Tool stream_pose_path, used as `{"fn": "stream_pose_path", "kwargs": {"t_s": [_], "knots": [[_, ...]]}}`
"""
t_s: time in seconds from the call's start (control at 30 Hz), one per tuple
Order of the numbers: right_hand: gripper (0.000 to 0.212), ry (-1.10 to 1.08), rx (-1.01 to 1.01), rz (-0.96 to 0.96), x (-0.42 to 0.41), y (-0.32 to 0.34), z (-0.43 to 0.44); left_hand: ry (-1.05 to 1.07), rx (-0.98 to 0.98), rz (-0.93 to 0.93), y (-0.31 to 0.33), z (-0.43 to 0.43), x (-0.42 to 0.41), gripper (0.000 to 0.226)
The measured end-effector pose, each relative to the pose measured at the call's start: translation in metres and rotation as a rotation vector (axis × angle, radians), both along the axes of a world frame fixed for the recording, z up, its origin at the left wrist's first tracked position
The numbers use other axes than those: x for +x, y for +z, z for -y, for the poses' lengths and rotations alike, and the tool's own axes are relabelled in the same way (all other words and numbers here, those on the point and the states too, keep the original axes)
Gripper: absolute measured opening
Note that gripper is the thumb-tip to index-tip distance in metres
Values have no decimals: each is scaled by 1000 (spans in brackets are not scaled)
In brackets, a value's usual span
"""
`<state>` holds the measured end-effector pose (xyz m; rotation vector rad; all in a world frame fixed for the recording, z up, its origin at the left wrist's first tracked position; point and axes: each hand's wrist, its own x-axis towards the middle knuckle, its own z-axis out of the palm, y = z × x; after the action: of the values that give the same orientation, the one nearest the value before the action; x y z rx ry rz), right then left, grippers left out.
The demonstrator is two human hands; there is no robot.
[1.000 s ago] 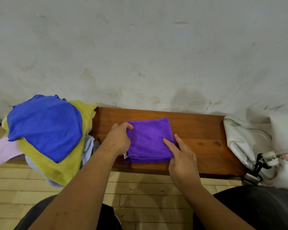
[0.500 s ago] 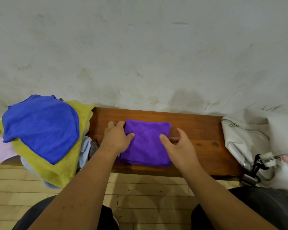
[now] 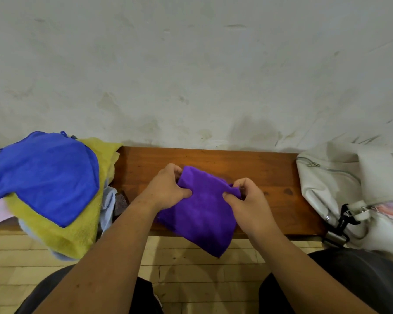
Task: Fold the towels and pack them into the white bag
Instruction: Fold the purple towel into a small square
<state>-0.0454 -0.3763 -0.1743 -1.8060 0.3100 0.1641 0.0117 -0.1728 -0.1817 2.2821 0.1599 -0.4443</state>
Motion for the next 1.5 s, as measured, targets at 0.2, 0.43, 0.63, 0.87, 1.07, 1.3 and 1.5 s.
{"fn": "stream_pose_path", "kwargs": {"t_s": [0.2,0.43,0.63,0.87,1.07,1.3,1.5], "knots": [[12,55,204,116,-17,31,26,68,-564,-37,15,36,-14,70],[23,-77,414,107,-38,51,80,93,-975,-198,26,85,-33,46],[24,-40,204,167,-69,69,151,113,-978,-105,60,130,-63,31],[21,196,-142,244,-97,99,226,70,-871,-120,96,183,-91,18],[31,129,-139,260,-117,109,276,-11,-854,-131,125,227,-99,31],[20,-259,172,63,-130,98,335,-96,-854,-374,125,294,-118,29],[27,-217,123,-225,-137,84,409,-117,-888,-524,111,370,-140,26]]}}
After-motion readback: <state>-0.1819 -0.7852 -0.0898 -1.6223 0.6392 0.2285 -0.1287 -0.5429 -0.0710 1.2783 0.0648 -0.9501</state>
